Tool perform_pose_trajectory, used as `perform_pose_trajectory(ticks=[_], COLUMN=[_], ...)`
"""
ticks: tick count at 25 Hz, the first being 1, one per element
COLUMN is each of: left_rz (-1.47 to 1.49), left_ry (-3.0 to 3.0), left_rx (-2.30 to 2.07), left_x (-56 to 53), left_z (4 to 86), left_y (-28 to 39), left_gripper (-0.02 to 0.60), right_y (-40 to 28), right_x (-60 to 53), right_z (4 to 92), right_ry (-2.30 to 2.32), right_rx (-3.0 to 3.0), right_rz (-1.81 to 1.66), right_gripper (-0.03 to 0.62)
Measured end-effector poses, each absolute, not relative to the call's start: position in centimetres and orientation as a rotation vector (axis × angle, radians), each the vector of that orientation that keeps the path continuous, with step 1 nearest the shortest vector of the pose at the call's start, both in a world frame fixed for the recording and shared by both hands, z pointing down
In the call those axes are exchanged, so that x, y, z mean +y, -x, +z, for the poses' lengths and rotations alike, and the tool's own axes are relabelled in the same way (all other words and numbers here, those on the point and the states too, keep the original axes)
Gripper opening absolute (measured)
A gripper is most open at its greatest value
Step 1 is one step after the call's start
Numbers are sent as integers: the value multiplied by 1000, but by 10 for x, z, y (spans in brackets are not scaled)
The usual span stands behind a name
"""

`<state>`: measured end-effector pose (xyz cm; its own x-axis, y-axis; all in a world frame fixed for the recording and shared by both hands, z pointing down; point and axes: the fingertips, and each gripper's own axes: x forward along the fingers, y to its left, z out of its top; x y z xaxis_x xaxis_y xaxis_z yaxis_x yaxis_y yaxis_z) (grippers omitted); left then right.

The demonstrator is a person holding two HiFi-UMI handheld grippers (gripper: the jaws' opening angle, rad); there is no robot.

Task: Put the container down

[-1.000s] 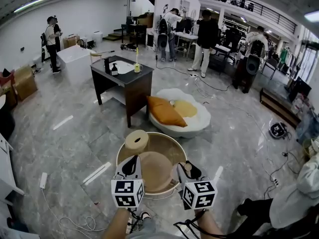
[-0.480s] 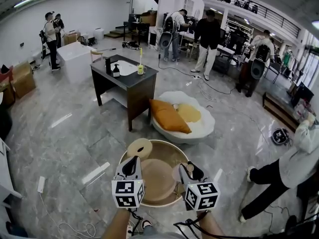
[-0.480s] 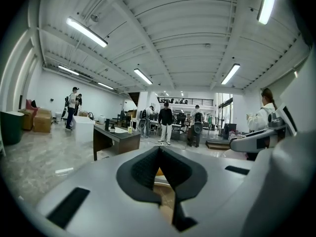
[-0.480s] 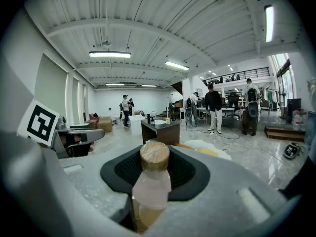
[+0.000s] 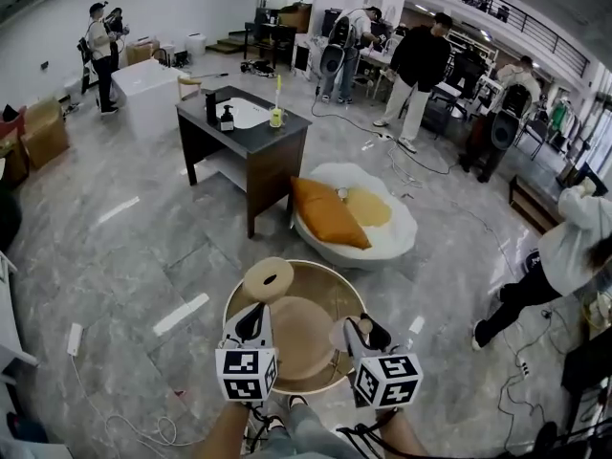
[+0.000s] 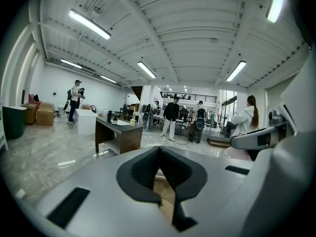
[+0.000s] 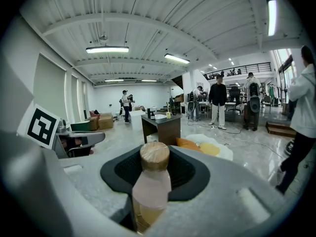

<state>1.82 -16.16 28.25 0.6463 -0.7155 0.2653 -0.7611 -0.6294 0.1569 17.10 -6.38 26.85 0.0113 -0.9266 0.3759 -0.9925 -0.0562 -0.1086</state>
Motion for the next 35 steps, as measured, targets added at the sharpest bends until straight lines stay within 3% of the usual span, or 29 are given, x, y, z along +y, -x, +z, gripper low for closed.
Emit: perform_pose_trajectory(ticks=[17,35], left_rz=[326,483], left_ry=[-2560,-2363], left_rx=[-1250,-1292], left_x=[-188,-223], left_z=[317,488], left_y=[-31,-14], left_gripper=[5,5], right_y=[-187,-173], right_x=[-116,-160], right_z=[313,473], right_ry=[-2014,-1867], right_rx=[-2064,-2056], right_rz=[608,780], right_gripper=[133,133])
